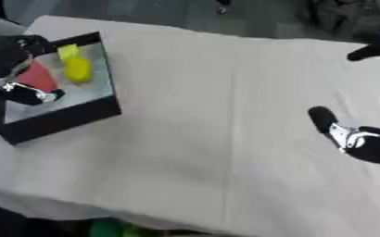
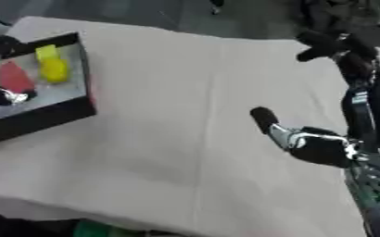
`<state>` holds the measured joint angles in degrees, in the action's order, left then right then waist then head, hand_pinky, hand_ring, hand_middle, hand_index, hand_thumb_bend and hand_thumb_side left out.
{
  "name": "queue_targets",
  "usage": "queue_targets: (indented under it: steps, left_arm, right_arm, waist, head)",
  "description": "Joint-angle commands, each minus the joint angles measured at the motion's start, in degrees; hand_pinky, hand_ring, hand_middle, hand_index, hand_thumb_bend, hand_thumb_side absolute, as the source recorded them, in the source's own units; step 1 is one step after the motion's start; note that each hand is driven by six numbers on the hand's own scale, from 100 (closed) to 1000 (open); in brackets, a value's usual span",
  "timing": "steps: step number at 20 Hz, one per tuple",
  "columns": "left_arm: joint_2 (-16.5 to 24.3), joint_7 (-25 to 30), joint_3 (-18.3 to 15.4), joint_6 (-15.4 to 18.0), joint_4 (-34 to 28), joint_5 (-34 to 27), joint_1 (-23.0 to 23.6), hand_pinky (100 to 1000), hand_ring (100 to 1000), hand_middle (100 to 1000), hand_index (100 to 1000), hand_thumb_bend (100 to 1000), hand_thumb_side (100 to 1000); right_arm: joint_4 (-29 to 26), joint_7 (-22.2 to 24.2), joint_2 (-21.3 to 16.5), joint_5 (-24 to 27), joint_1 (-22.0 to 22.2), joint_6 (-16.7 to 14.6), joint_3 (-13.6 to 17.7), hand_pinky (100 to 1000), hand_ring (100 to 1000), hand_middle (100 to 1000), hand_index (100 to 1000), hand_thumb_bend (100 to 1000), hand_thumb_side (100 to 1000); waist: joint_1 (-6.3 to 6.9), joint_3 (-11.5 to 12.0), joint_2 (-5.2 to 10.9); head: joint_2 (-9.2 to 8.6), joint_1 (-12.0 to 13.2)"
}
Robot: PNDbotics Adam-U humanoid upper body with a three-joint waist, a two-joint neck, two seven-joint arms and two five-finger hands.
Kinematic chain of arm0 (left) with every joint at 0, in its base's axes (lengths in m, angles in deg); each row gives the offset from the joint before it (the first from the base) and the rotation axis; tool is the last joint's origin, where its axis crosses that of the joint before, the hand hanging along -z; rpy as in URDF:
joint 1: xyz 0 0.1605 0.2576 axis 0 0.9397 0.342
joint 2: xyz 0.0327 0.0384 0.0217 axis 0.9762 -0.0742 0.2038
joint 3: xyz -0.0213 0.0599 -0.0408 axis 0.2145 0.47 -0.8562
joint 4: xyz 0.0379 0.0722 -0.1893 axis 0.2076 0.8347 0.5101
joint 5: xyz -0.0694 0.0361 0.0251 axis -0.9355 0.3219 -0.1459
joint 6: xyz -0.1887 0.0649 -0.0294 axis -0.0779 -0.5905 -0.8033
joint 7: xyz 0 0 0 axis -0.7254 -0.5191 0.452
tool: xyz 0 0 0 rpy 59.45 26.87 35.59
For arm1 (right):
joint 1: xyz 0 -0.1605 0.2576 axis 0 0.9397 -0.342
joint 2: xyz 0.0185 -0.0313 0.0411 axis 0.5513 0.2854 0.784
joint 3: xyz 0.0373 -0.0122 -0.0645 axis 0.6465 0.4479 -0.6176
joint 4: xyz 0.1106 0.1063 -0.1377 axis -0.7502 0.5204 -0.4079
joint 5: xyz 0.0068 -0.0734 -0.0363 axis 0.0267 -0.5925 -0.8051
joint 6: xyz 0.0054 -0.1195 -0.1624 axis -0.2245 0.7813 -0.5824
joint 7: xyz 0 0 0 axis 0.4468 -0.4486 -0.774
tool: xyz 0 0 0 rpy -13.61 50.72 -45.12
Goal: Pick up the objects with one hand, pass them to the other hand, and then place them into the box on the other side of the table.
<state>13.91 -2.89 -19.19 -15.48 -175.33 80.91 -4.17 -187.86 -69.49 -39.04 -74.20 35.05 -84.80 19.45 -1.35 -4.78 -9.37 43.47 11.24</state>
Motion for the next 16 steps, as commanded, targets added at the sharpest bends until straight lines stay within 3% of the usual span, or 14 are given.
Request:
queue_targets:
  steps: [1, 2, 3, 4, 9, 12, 16]
  left_arm:
    - [-3.63, -1.02, -2.93, -1.39, -12.67, -10.54, 1.64, 968, 844, 759, 877, 100, 426]
    - [-5.85, -1.19, -2.85, -1.40, -16.30, -15.33, 2.07, 1000, 846, 745, 869, 100, 534]
    - [-7.99, -1.20, -2.36, -0.83, -19.32, -20.82, 2.16, 1000, 846, 743, 868, 100, 549]
    - [-10.27, -0.98, -1.80, 0.11, -21.83, -26.66, 1.84, 1000, 840, 724, 860, 100, 623]
    - [-18.72, 2.13, 0.11, 2.03, -24.84, -48.75, -0.62, 1000, 835, 705, 843, 100, 667]
    - [-22.94, 5.56, 1.25, 1.66, -24.90, -55.57, -1.21, 1000, 843, 706, 838, 100, 685]
    - [-27.34, 8.70, 2.22, 0.54, -24.25, -59.70, -1.17, 1000, 849, 718, 842, 100, 697]
  right_arm:
    - [-0.38, 1.89, -0.06, 1.09, -1.26, -0.99, 0.99, 830, 623, 744, 855, 449, 581]
    - [-0.21, 2.80, 0.10, 1.50, -1.28, -1.26, 1.41, 831, 624, 749, 858, 448, 581]
    - [-0.04, 3.54, 0.36, 1.96, -1.13, -1.35, 1.97, 831, 624, 750, 858, 448, 581]
    - [0.21, 4.38, 0.77, 2.48, -0.88, -1.32, 2.55, 834, 630, 766, 868, 441, 585]
    - [1.37, 10.14, 2.78, 3.08, 0.64, -1.46, 5.21, 840, 654, 804, 880, 422, 588]
    - [2.00, 12.74, 4.58, 4.03, 1.71, -1.17, 6.73, 845, 654, 817, 884, 421, 590]
    - [2.19, 14.22, 6.61, 5.35, 2.03, -0.48, 7.84, 847, 654, 827, 886, 414, 597]
  waist:
    - [0.12, -1.60, 0.59]
    - [0.02, -2.30, 0.70]
    - [-0.09, -2.63, 0.83]
    - [-0.21, -2.64, 1.01]
    - [-0.54, -1.72, 2.38]
    - [-0.74, -0.59, 3.18]
    - [-0.67, -0.52, 3.04]
  head:
    - [-1.00, 1.11]
    - [-0.88, 1.09]
    - [-0.62, 1.02]
    - [-0.18, 0.83]
    - [0.62, -2.57]
    - [0.64, -3.87]
    - [0.65, -4.09]
